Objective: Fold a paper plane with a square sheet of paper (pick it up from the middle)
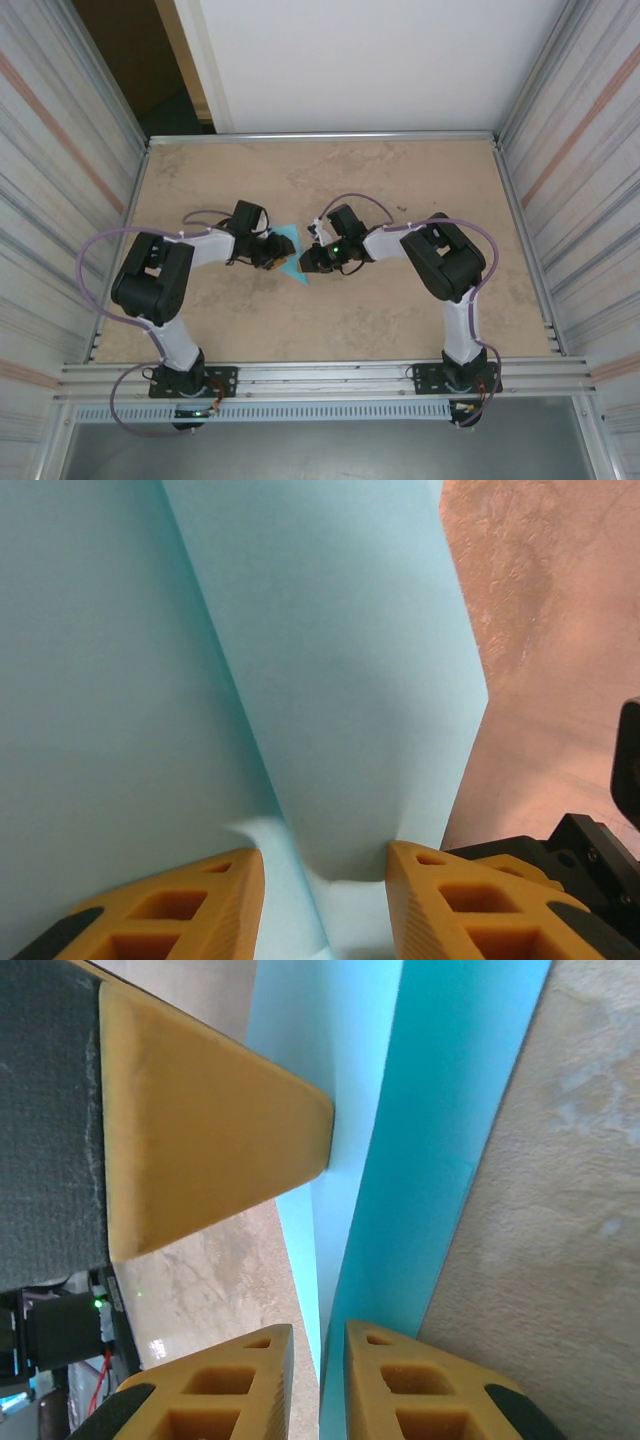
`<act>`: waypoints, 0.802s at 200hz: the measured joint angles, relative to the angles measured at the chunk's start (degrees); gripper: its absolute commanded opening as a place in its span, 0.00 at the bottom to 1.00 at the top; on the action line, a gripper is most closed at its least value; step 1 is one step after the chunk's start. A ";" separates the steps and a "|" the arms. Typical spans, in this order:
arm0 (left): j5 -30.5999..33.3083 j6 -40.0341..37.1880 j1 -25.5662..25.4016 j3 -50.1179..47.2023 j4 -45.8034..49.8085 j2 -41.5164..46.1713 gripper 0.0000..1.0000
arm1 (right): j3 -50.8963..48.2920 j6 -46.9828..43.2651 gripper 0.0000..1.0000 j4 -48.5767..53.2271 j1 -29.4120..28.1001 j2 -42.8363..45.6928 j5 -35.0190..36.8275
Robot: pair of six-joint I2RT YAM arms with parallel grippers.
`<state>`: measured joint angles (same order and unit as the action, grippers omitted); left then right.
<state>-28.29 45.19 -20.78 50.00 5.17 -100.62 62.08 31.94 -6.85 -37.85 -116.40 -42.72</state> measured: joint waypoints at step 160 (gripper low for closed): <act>0.44 0.00 -0.26 3.32 4.79 -1.62 0.40 | 1.16 0.68 0.13 2.84 0.37 -0.57 0.42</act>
<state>-27.86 45.19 -21.04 53.32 9.96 -102.24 63.24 32.62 -4.01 -37.47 -116.97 -42.30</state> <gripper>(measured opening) 0.399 0.135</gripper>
